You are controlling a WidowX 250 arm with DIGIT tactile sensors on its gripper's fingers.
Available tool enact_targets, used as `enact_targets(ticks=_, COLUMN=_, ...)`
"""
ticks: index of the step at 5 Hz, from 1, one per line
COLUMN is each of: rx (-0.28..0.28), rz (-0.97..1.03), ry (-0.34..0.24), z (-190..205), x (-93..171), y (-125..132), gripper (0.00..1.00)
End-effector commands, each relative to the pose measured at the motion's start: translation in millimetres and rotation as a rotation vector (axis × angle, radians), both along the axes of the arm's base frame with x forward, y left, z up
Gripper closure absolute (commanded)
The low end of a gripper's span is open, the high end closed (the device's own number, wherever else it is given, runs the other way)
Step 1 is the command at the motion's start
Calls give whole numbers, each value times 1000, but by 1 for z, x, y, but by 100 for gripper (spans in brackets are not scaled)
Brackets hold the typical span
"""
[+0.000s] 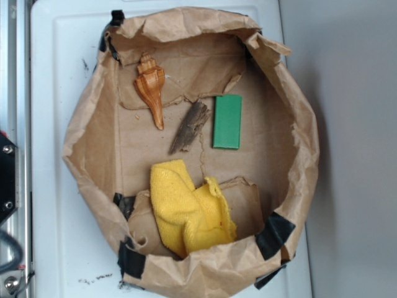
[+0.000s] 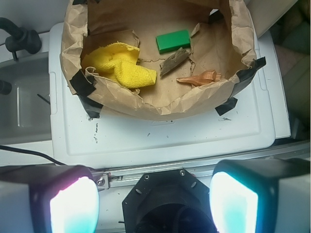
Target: Grab the yellow cloth.
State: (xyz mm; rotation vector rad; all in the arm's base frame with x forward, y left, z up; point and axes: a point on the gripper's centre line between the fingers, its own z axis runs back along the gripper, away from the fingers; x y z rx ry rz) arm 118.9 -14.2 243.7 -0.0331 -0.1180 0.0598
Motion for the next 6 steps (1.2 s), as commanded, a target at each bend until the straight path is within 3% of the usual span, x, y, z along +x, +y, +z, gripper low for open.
enact_targets(ticks=1, rx=0, rz=0, ry=0, z=0, x=0, y=0, gripper=0)
enact_targets(ticks=3, rx=-127, rz=62, ry=0, z=17, x=87, y=20, gripper=0)
enact_targets(ticks=4, rx=-102, rz=-20, ry=-64, z=8, x=126, y=22, gripper=0)
enact_targets(ticks=5, rx=-76, rz=-217, ry=-63, z=-25, x=150, y=5, gripper=0)
enact_targets(ticks=6, rx=-76, rz=-217, ry=-63, z=-25, x=150, y=5, gripper=0)
